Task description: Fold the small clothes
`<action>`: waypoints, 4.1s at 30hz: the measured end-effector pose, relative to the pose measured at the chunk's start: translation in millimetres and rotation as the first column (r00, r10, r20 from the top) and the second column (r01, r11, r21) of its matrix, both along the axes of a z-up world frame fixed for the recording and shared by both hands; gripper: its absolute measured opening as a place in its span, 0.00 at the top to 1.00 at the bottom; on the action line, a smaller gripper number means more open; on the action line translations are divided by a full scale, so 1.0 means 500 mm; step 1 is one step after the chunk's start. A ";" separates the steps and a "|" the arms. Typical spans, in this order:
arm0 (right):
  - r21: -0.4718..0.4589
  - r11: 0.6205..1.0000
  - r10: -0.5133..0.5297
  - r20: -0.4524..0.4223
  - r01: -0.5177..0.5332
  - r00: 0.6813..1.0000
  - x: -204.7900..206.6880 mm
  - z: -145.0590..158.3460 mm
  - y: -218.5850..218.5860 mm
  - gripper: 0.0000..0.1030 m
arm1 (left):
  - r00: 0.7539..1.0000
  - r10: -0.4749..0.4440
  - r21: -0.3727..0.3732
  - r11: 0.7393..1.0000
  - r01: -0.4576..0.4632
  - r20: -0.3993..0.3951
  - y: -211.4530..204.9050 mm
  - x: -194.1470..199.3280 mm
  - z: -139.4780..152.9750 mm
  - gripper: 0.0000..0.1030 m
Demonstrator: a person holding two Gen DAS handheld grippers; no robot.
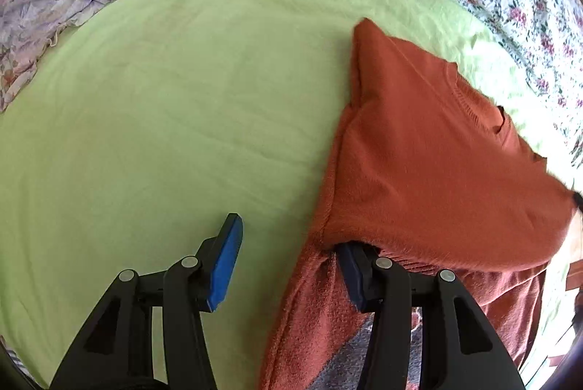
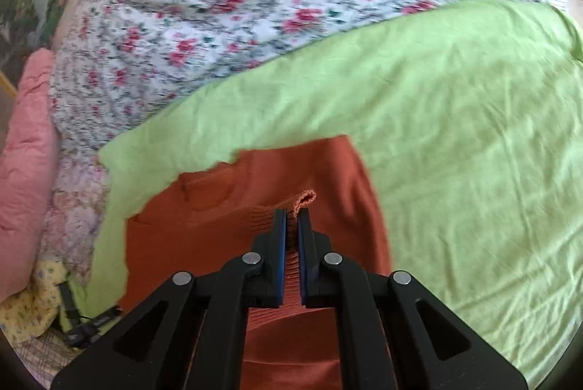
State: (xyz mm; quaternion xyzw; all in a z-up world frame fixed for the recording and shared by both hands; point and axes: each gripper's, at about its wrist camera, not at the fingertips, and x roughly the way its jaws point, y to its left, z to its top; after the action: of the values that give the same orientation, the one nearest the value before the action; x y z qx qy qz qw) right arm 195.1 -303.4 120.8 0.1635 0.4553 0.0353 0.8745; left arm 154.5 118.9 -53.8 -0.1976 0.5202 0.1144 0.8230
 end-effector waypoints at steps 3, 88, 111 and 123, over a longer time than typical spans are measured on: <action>0.005 1.000 -0.010 -0.020 0.010 1.000 -0.011 -0.019 -0.007 0.94 | 0.999 0.036 -0.037 0.999 -0.036 0.008 0.014 -0.012 -0.004 0.50; -0.076 0.996 0.026 -0.137 -0.036 0.990 -0.547 -0.050 0.014 0.66 | 0.902 -0.380 -0.246 0.912 0.328 -0.204 -0.149 -0.369 -0.003 0.94; 0.033 0.997 0.081 -0.241 -0.076 0.967 -0.557 -0.179 0.040 0.68 | 0.845 -0.478 -0.265 0.870 0.416 -0.240 -0.189 -0.420 -0.051 0.46; -0.219 0.923 0.210 -0.406 -0.317 0.890 -0.555 -0.045 0.036 0.93 | 0.807 -0.551 -0.202 0.833 0.515 -0.213 -0.183 -0.420 -0.027 0.97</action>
State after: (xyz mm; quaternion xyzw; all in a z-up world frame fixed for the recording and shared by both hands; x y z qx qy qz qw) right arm -82.4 -285.6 98.3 -0.0217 0.6322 0.0582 0.7723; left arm -55.7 27.4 -67.3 -0.0814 0.6653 -0.1318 0.7303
